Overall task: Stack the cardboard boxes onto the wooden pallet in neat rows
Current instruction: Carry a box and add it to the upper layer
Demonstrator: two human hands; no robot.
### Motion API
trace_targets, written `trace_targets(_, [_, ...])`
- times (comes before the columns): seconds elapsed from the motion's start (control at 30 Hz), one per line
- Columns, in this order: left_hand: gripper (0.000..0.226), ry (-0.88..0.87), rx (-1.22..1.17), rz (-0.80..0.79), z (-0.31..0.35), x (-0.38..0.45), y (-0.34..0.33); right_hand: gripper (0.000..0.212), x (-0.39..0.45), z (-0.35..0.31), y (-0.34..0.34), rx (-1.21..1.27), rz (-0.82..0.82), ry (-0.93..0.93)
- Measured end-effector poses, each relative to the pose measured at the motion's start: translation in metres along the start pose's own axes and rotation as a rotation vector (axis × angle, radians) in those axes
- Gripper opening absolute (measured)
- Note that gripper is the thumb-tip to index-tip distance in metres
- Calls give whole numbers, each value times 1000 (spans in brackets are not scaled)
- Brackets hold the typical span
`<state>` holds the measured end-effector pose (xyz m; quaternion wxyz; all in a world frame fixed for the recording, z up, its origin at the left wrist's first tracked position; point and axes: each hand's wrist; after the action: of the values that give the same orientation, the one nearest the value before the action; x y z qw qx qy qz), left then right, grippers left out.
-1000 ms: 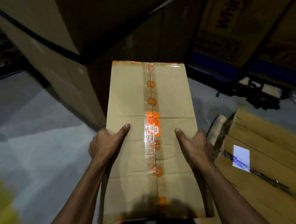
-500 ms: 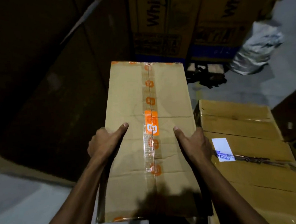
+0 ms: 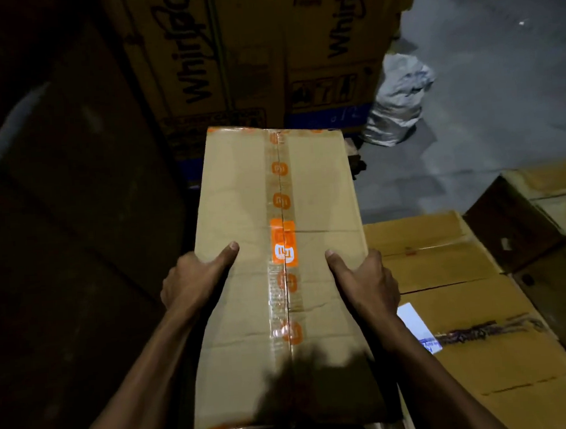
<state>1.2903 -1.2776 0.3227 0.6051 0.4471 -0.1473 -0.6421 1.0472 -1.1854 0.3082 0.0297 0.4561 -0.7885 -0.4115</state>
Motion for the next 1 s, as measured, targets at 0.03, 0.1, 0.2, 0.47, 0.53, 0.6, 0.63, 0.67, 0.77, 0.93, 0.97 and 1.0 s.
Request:
trace_targets(0.03, [92,-23,7,-11,10,13,-3,75,8,-3,0,0,22,-19])
trace_targets(0.1, [89,-82,20,-39,33,42,-10,76,27,-8,-1,7,79,-76])
trace_targets(0.2, [81,-183,52,-93,64,89,-23,76,57,-16,-5,30,158,-161])
trace_targets(0.47, [82,-430,110,-371,155,213,-52,77,124,-54,-11,133,335,-434])
trace_targets(0.53, [86,-466,114,-440,177,227,-58,76,130,-60,-9,165,369,-479])
trace_targets(0.6, [92,-507,152,-517,199,239,-67,75,135,-62,-7,197,416,-553])
trace_targets(0.63, [93,-531,173,-542,209,243,-74,75,135,-62,-5,217,439,-585])
trace_targets(0.67, [92,-554,191,-552,219,245,-80,76,136,-61,-3,240,457,-610])
trace_targets(0.77, [83,-621,264,-563,244,249,-102,79,140,-52,3,297,501,-672])
trace_targets(0.93, [92,-693,362,-640,276,246,-151,79,149,-25,12,334,574,-792])
trace_targets(0.97, [90,-706,384,-645,283,244,-161,79,153,-18,15,344,582,-811])
trace_targets(1.0, [90,-716,397,-651,288,244,-171,78,157,-11,17,355,588,-823])
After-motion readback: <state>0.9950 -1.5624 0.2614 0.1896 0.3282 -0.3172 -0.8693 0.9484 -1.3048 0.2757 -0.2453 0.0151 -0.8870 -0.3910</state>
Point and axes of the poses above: each hand's wrist, its own x-axis towards the middle knuckle, its own y-axis out of the back of the hand, z = x × y, and after that the axes turned 9 degrees about -z, right-handed
